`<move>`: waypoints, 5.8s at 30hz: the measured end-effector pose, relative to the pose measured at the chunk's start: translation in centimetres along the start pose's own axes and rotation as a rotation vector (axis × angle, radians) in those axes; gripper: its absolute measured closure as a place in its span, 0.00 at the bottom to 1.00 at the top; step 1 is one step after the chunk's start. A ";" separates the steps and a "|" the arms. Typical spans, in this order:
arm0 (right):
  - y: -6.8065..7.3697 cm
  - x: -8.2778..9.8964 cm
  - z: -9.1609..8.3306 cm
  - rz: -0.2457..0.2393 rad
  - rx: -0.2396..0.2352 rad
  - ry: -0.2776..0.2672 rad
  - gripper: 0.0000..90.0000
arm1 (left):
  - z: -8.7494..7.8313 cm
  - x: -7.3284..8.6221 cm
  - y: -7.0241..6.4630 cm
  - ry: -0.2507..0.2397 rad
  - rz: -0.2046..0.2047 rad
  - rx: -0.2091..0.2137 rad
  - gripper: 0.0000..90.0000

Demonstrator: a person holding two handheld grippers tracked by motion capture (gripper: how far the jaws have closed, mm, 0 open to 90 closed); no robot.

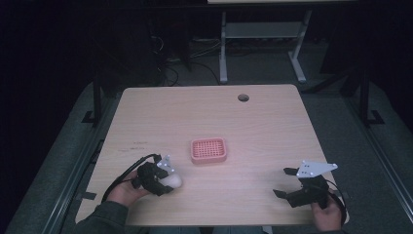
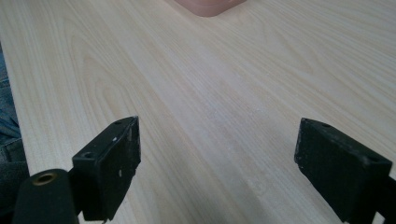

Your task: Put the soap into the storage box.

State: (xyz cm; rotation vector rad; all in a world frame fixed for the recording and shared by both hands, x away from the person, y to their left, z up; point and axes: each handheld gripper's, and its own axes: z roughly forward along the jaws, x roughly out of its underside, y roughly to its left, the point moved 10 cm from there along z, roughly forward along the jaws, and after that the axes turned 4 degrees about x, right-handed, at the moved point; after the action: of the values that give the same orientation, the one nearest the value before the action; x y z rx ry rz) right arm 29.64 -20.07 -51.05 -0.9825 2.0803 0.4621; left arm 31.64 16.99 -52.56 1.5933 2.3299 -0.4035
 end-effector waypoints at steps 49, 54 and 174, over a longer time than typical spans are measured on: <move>0.1 -0.1 0.0 0.006 -0.018 -0.017 0.16 | -1.1 -8.2 2.7 0.011 0.129 0.048 0.55; 0.1 -0.1 0.0 0.007 -0.019 -0.018 0.16 | -1.0 -9.0 2.9 0.013 0.143 0.048 0.55; 0.3 0.0 0.1 0.013 -0.031 -0.013 0.16 | 3.9 -15.7 6.4 0.067 0.174 0.052 0.46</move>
State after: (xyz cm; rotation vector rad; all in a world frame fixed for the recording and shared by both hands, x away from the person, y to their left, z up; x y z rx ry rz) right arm 29.46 -19.81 -51.12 -0.9817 2.0747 0.5074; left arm 43.43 4.29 -50.48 1.8437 2.2217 -0.3787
